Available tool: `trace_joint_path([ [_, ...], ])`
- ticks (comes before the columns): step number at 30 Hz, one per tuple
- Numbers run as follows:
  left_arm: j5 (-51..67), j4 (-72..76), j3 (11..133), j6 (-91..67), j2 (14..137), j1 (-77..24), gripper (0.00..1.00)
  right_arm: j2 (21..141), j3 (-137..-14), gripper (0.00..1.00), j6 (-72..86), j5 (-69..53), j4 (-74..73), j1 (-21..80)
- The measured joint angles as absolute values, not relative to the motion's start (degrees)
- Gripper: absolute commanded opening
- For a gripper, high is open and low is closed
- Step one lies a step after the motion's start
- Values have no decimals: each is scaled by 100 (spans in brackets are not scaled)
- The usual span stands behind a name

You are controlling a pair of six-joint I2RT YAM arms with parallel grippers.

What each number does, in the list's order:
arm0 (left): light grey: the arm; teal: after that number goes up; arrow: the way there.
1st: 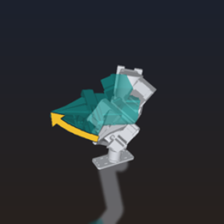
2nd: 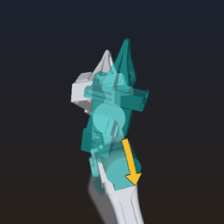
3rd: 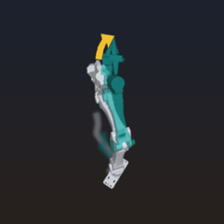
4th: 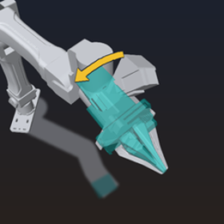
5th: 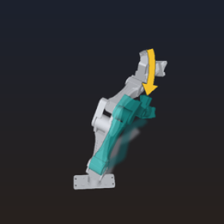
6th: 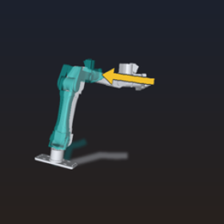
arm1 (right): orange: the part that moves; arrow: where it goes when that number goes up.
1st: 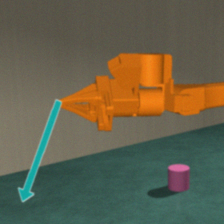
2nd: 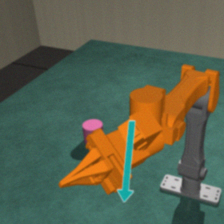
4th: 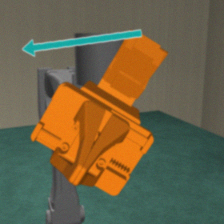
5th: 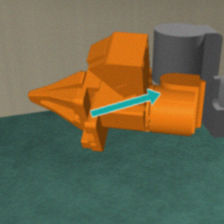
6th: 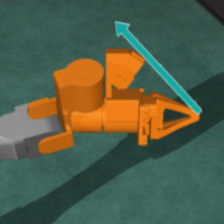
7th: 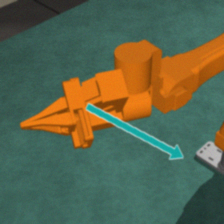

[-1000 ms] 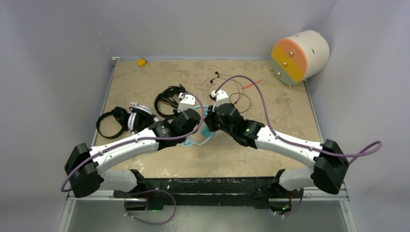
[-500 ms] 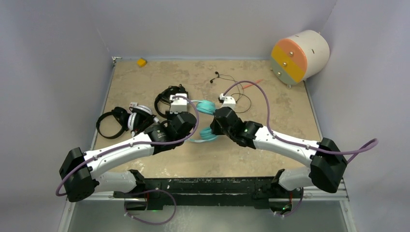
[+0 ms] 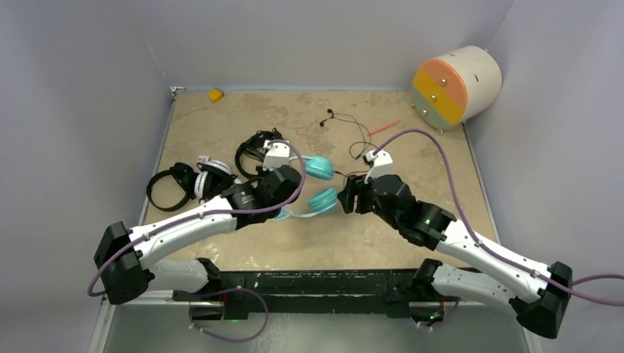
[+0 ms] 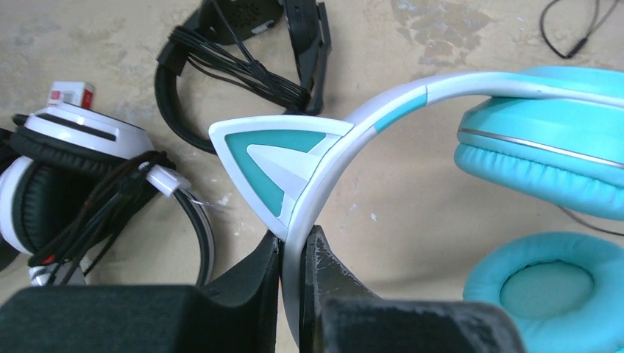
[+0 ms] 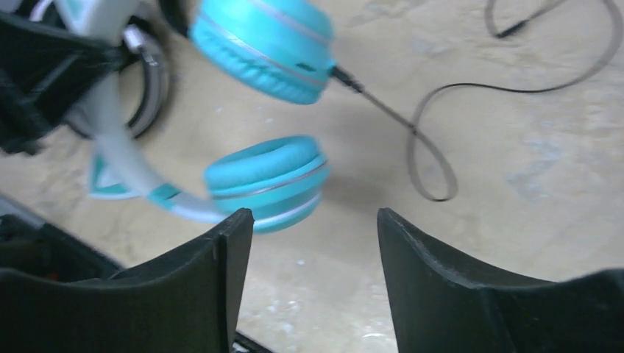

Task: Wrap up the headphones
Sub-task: Pick up the headphones from the center of the board, then wrap the headphones cable around the headphones.

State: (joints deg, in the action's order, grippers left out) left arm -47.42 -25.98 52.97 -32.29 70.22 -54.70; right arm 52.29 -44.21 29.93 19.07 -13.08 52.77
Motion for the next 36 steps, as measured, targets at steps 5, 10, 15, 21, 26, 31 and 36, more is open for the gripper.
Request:
trace_joint_path([
  [5,-4086,-3299,5846,-3476,7000,-5238,0,5087,-4278,77,2707,1990,-1573,4611],
  [10,-3332,-3868,6104,-3483,6451,-4622,0,4899,-3817,82,2630,1837,-1525,3833],
  [15,-2987,-4536,6814,-3441,5892,-4322,0,4799,-3483,84,2268,1179,-674,3566],
  [21,-2458,-4919,7780,-3430,5551,-4324,0,4648,-2425,88,1846,154,1452,3562],
  [26,-1988,-5247,8383,-3437,5572,-4324,0,4954,-2355,90,1546,-305,2587,3562],
  [31,-1415,-5365,8713,-3518,5690,-4324,0,5013,-2355,88,1275,-843,3487,3562],
  [36,-790,-5360,8713,-3734,5798,-4324,0,4974,-2353,84,1166,-1507,4053,3562],
])
